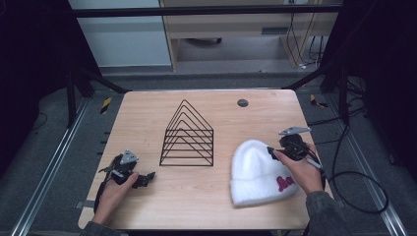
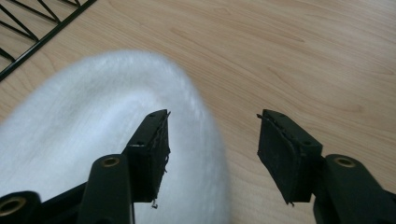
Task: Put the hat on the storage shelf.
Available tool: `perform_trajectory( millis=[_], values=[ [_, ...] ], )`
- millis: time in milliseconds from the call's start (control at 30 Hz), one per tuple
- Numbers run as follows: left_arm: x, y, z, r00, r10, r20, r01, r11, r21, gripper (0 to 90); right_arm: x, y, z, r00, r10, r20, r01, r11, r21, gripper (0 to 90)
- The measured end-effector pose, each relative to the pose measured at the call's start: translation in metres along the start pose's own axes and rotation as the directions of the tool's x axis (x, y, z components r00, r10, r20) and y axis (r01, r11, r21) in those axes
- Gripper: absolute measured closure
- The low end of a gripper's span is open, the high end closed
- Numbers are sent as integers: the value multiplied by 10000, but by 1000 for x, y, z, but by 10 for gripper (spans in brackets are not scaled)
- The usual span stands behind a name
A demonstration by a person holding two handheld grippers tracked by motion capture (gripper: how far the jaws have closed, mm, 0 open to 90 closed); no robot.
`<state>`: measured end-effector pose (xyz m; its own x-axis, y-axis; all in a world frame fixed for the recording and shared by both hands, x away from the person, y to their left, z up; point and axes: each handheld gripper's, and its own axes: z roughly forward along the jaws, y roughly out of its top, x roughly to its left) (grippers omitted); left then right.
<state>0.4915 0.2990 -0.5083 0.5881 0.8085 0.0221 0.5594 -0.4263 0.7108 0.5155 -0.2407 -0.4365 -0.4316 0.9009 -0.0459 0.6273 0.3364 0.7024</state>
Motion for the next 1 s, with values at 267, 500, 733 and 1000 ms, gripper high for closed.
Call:
perform_trajectory(
  millis=[267, 500, 733, 1000],
  values=[
    [0, 0, 0, 10000, -5, 1, 5, 10000, 1, 0, -2, 11, 28, 9989, 104, -466, -82, 9988, 481, 470],
    [0, -1, -1, 10000, 30, -30, -30, 10000, -6, 0, 6, 9, 60, 9969, 249, -741, -150, 9912, 1312, 470],
    [-1, -1, -1, 10000, 35, -37, -35, 10000, -11, 0, 6, 5, 62, 9906, 423, -1299, -250, 9909, 1321, 705],
    [-7, 5, -13, 9998, 179, 124, -165, 9939, -1091, 33, 16, 6, 34, 9902, -156, -1388, 210, 9991, 377, 821]
  ],
)
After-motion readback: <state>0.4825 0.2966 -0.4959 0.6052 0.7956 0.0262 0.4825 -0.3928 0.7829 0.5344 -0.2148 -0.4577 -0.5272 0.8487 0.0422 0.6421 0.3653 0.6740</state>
